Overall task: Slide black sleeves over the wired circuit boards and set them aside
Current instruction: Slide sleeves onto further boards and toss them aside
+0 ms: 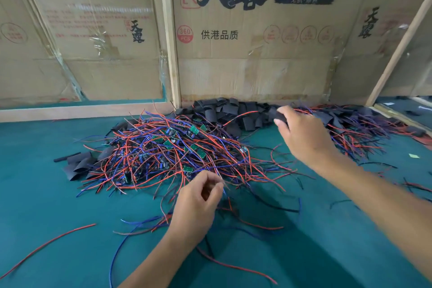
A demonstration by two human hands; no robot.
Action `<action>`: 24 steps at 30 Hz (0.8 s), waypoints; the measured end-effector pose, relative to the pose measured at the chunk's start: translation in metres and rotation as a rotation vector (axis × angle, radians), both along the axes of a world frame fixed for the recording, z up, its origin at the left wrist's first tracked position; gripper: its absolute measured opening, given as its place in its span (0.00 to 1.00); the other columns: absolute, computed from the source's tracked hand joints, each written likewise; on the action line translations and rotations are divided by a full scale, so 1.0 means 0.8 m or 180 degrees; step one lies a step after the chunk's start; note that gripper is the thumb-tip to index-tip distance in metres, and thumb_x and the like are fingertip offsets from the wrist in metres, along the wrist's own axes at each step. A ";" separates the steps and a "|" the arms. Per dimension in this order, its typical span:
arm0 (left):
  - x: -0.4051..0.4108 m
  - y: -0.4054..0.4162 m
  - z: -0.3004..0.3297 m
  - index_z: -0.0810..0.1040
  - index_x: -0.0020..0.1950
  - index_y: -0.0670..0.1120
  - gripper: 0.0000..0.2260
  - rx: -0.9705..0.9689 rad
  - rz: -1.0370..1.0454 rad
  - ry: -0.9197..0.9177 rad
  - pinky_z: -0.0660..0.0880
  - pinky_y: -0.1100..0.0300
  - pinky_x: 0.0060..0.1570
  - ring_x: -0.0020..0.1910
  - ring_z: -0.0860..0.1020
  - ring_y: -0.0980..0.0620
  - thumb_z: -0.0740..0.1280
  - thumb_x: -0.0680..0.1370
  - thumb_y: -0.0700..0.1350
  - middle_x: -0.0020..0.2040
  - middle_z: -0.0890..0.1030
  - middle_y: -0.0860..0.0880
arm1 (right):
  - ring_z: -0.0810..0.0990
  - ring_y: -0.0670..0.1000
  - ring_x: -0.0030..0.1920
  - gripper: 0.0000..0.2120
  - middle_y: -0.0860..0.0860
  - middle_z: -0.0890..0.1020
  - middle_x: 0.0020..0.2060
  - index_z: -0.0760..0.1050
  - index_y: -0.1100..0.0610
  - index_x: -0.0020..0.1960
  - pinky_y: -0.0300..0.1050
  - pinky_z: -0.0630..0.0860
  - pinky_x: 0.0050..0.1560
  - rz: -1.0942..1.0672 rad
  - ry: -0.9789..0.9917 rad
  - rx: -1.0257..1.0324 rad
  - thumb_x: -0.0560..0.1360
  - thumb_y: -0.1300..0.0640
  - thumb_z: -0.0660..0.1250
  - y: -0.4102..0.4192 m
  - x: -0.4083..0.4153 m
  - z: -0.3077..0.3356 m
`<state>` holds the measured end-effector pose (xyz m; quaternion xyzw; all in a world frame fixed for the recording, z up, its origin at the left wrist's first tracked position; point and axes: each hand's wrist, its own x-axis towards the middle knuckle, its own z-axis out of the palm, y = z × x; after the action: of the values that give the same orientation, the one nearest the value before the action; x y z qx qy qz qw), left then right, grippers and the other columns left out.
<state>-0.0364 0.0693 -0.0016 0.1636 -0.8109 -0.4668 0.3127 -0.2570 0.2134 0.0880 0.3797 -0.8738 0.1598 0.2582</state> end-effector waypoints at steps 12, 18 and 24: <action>-0.003 -0.004 0.000 0.77 0.41 0.52 0.08 -0.0014 -0.0127 -0.0247 0.62 0.65 0.29 0.27 0.64 0.57 0.66 0.80 0.43 0.28 0.71 0.56 | 0.71 0.61 0.68 0.14 0.60 0.75 0.63 0.76 0.63 0.62 0.57 0.65 0.69 -0.0818 -0.0464 0.0945 0.82 0.58 0.58 0.022 -0.208 -0.026; -0.002 -0.004 0.000 0.76 0.41 0.53 0.09 -0.0010 -0.0208 -0.0309 0.61 0.64 0.29 0.27 0.63 0.56 0.65 0.81 0.44 0.27 0.70 0.56 | 0.80 0.61 0.55 0.12 0.57 0.83 0.54 0.82 0.60 0.52 0.51 0.75 0.55 -0.0064 -0.1265 0.0593 0.80 0.60 0.60 -0.060 -0.159 -0.047; -0.003 -0.005 0.000 0.76 0.40 0.51 0.09 0.0034 -0.0328 -0.0327 0.60 0.65 0.29 0.27 0.64 0.56 0.65 0.81 0.44 0.27 0.70 0.55 | 0.81 0.63 0.55 0.14 0.63 0.83 0.55 0.81 0.66 0.55 0.58 0.79 0.56 -0.0535 -0.1915 0.0390 0.80 0.65 0.57 -0.111 -0.160 -0.055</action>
<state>-0.0389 0.0650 -0.0016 0.1470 -0.8307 -0.4776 0.2452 -0.3850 0.1247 0.0437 0.2567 -0.9473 0.1900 -0.0229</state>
